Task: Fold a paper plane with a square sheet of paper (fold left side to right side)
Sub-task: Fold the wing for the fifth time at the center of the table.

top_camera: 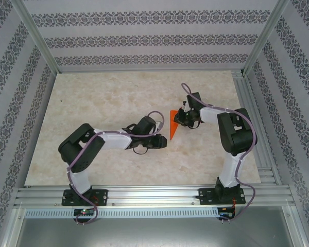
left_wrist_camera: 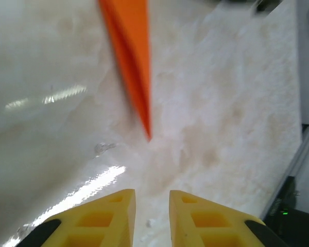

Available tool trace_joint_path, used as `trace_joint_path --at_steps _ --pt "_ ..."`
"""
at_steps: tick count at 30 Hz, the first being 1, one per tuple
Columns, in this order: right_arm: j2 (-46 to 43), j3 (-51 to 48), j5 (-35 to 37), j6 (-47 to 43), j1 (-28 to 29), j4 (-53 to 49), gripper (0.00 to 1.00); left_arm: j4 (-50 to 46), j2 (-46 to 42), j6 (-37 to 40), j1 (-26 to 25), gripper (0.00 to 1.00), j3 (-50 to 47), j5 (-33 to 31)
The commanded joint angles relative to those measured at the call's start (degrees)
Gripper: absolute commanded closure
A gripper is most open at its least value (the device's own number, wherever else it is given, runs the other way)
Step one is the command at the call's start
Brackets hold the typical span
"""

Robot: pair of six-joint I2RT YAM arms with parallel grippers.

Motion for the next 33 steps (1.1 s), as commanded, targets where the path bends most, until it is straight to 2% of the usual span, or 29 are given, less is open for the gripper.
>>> trace_joint_path --at_steps 1,6,11,18,33 --pt "-1.0 -4.2 0.5 3.1 3.0 -2.4 0.88 -2.8 -4.4 0.2 1.0 0.74 0.5 1.2" --pt "-4.6 -7.2 1.5 6.9 5.8 -1.6 0.88 1.3 -3.5 -2.0 1.0 0.74 -0.1 3.1" --pt "-5.6 -7.9 1.7 8.0 6.3 -1.6 0.88 7.7 0.8 -4.8 0.6 0.74 0.6 6.5" --pt "-5.2 -7.2 1.6 8.0 6.4 -1.9 0.88 9.3 5.9 -5.7 -1.6 0.74 2.9 7.0" --pt "-5.9 -5.9 0.5 8.0 6.5 -1.6 0.88 0.8 11.3 -0.4 -2.2 0.74 3.7 1.6"
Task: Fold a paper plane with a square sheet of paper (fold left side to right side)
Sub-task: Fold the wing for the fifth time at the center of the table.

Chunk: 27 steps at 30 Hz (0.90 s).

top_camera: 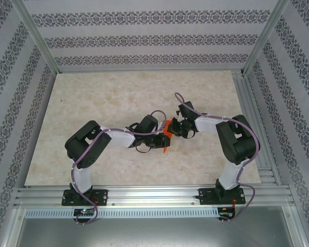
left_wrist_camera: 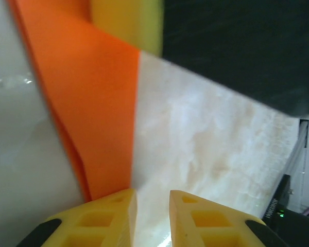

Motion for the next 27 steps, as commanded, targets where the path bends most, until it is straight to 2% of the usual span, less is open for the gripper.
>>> trace_joint_path --at_steps 1,7,13,23,27 --pt "-0.7 1.1 0.1 0.9 0.3 -2.7 0.88 -5.1 1.1 3.3 -0.9 0.74 0.5 -3.6" --pt "-2.6 4.0 -0.6 -0.5 -0.8 -5.0 0.88 -8.0 1.3 4.5 -1.6 0.75 -0.5 -5.5" --pt "-4.9 7.6 2.1 -3.4 -1.6 -10.7 0.88 -9.4 0.7 4.3 -2.1 0.75 -1.2 -6.8" --pt "-2.1 5.6 0.7 -2.0 -0.1 -7.6 0.88 -9.5 1.3 3.6 -2.5 0.75 -1.2 -7.2" --pt "-0.1 6.5 2.8 -3.6 0.0 -8.4 0.89 -9.8 1.3 3.5 -2.5 0.75 -1.6 -7.5"
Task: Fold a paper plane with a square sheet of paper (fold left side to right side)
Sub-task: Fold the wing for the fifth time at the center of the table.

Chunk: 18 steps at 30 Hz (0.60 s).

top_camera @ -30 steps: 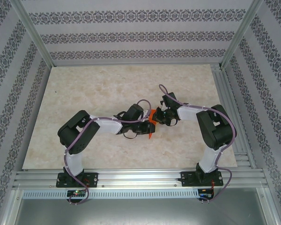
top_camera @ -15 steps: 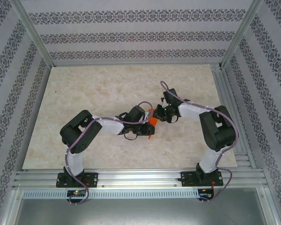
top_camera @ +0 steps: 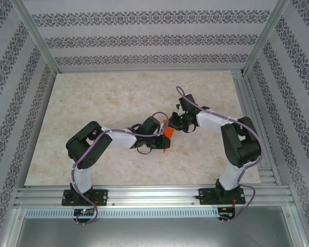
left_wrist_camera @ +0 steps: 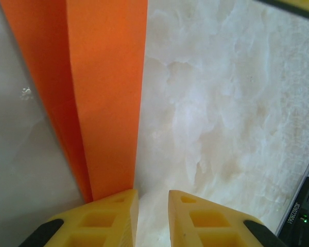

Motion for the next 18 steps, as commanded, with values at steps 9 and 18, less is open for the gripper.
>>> trace_joint_path --at_steps 9,18 --pt "5.7 1.2 6.3 -5.2 -0.4 -0.3 0.89 -6.5 2.0 -0.1 -0.9 0.75 -3.9 -2.6" --pt "6.9 2.7 6.5 -7.1 -2.3 0.1 0.89 -4.9 2.5 -1.1 -1.0 0.76 -5.7 -2.1"
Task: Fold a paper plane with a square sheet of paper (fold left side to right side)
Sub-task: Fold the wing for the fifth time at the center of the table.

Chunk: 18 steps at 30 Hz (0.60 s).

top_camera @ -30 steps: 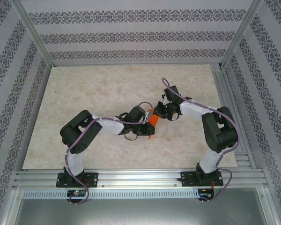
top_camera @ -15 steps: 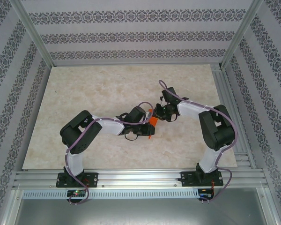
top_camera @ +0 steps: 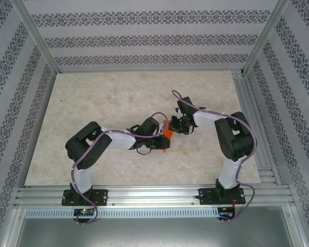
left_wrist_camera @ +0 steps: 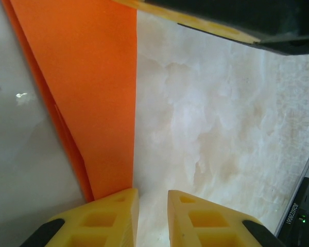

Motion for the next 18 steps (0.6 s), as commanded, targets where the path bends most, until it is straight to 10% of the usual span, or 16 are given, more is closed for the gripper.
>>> trace_joint_path --at_steps 1,18 --pt "1.8 2.0 3.7 -2.2 -1.9 0.9 0.89 -7.9 3.0 -0.8 -1.0 0.76 -3.7 -2.0" --pt "3.4 3.7 2.6 -3.2 -2.3 -0.8 0.89 -6.6 3.9 -1.1 -1.0 0.76 -4.3 -1.7"
